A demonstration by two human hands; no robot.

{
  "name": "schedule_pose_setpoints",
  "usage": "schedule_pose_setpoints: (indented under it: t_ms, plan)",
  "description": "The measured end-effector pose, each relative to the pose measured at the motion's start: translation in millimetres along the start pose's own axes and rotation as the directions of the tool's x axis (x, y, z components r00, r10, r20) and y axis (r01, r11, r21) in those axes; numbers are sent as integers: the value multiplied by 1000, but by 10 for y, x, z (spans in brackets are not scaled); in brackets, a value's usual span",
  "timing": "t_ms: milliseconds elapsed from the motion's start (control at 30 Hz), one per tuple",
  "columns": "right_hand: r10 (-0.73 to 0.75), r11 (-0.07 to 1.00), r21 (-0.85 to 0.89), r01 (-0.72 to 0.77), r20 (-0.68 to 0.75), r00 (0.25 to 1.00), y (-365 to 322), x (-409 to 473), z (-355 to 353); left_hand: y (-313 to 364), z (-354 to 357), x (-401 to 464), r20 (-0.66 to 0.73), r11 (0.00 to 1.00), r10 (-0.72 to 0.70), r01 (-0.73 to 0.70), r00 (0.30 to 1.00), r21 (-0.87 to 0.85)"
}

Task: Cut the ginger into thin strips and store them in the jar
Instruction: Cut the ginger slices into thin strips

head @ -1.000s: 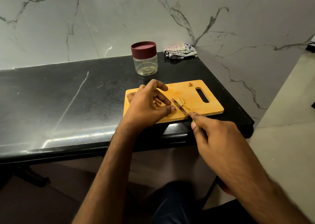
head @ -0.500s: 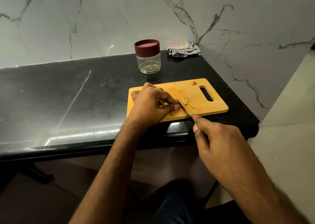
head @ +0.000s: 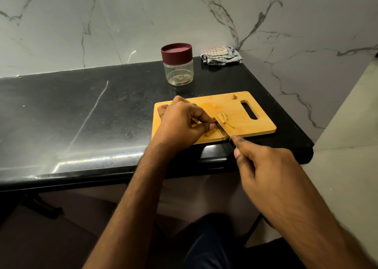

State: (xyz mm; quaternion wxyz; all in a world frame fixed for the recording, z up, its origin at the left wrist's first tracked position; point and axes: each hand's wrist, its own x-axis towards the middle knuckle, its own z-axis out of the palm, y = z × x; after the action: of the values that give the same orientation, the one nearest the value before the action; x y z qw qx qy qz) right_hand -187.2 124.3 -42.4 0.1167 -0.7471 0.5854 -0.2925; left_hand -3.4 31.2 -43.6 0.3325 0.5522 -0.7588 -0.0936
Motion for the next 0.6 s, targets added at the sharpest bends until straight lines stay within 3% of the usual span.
schedule_pose_setpoints:
  t_ms: [600]
  plan:
    - [19,985,-174,-20,-7,1000,132,119,9,-29,5,-4,21,999,10,-11,1000,34]
